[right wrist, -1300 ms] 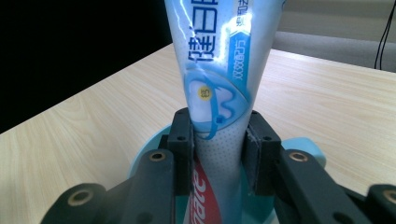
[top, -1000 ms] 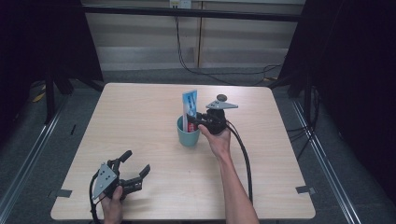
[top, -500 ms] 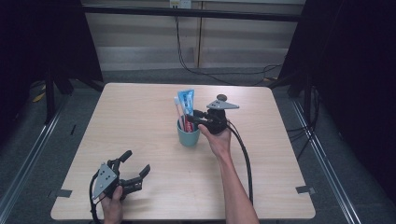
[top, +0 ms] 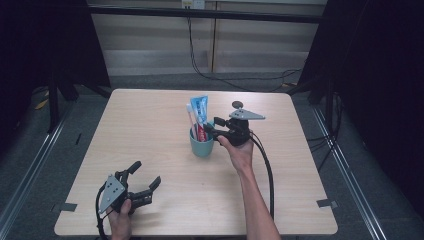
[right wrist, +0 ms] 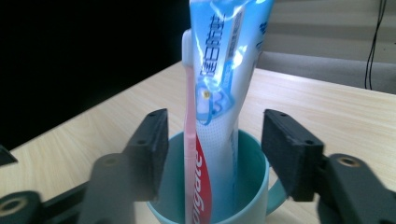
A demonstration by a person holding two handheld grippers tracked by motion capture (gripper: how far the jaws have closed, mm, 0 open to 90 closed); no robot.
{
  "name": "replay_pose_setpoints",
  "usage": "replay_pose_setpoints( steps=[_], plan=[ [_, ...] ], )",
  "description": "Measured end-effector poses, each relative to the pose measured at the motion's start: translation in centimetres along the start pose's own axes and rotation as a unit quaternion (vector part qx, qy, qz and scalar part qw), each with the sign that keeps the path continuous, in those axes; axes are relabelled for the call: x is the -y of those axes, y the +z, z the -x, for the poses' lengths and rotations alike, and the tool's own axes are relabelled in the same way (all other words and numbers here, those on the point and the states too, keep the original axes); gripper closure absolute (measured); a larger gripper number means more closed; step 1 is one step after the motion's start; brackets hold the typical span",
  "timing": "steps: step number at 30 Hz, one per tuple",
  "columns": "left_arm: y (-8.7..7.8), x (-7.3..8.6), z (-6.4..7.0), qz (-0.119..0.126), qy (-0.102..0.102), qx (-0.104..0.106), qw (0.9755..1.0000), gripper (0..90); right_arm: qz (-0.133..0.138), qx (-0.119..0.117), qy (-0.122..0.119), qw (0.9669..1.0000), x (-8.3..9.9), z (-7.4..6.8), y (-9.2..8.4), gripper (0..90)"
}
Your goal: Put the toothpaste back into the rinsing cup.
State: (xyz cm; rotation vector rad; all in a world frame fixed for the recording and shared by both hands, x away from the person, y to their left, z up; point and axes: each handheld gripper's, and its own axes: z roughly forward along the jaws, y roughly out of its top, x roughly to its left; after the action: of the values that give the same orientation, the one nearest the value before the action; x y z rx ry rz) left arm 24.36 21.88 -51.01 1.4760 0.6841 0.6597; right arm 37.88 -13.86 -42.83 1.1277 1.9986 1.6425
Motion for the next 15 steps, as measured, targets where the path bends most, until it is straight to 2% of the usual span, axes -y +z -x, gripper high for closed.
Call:
replay_pose_setpoints(
  steps=[5, 11, 15],
  plan=[
    [0.0, 0.0, 0.0, 0.0, 0.0, 0.0, 1.0, 15.7, 0.007, -0.006, -0.001, 1.0, 0.1, -0.2, -0.8, 36.5],
    [0.0, 0.0, 0.0, 0.0, 0.0, 0.0, 1.0, 15.7, 0.003, 0.009, 0.004, 0.9999, 0.3, -0.1, -1.9, 29.7],
    [0.0, 0.0, 0.0, -0.001, 0.001, 0.0, 1.0, 15.7, 0.012, 0.014, 0.003, 0.9998, 0.9, -0.3, -2.8, 27.8]
  ],
)
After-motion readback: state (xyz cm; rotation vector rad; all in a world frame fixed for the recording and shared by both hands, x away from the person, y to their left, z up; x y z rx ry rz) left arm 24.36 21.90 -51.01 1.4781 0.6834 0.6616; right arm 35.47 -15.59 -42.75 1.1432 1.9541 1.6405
